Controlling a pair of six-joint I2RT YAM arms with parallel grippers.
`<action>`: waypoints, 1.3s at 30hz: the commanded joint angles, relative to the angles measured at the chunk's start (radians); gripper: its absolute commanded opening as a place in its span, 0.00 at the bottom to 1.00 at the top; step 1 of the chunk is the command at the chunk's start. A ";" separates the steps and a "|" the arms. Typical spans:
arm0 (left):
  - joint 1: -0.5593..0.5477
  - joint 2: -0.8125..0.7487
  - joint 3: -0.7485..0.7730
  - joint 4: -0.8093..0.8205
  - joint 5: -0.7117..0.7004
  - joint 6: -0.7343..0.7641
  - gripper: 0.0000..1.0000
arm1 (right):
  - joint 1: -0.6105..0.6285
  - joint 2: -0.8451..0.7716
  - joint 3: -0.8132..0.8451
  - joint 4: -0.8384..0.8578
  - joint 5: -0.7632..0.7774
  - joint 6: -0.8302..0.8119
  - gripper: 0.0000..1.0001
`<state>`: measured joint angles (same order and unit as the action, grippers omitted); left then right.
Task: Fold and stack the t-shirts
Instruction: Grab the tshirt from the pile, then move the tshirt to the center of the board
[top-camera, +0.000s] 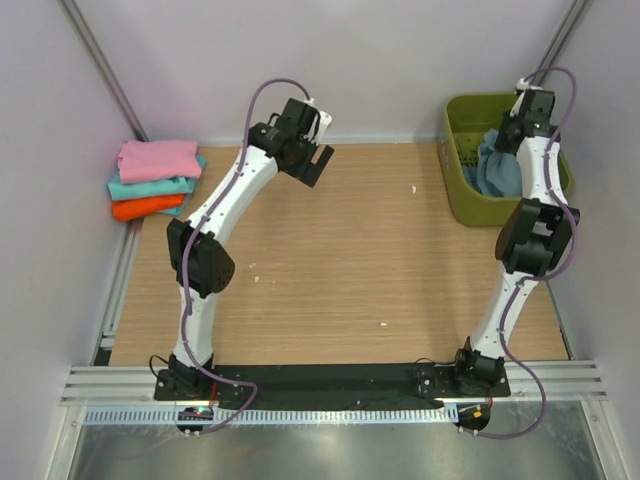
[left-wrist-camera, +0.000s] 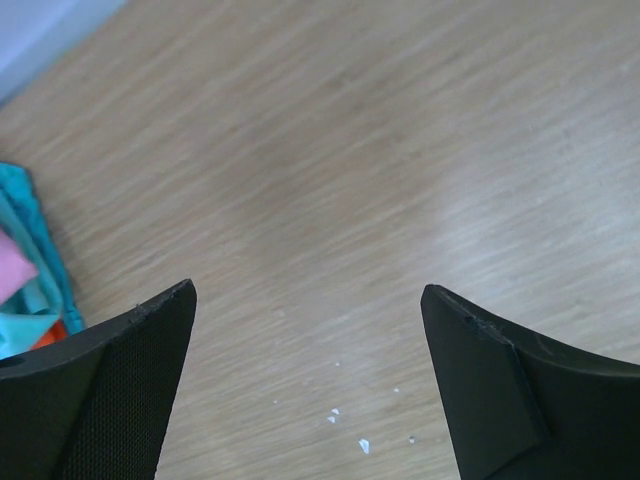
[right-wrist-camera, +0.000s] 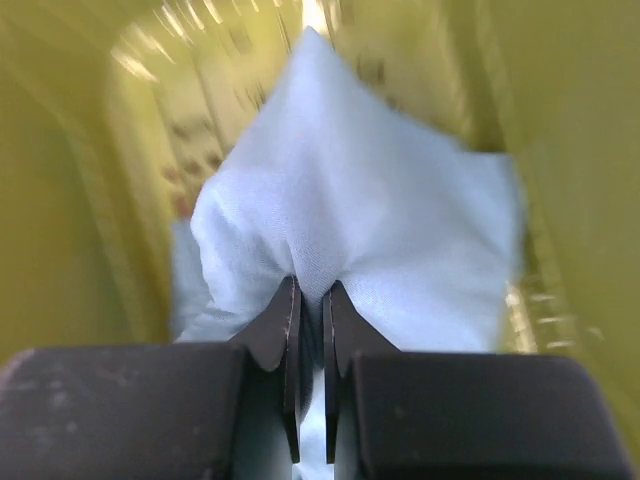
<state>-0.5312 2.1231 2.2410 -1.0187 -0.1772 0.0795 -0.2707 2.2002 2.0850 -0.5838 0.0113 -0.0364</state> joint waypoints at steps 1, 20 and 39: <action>0.071 -0.065 0.117 0.075 -0.091 -0.019 0.95 | 0.013 -0.233 0.110 0.099 -0.101 -0.042 0.01; 0.350 -0.480 -0.375 0.164 0.321 -0.171 0.91 | 0.526 -0.585 0.101 -0.085 -0.444 -0.264 0.01; 0.416 -0.770 -0.685 0.145 0.470 -0.193 0.85 | 0.646 -0.625 -0.423 0.084 0.073 -0.165 1.00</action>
<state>-0.1337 1.3872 1.5581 -0.8661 0.1940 -0.1307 0.3775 1.5631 1.7981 -0.5007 -0.0841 -0.2390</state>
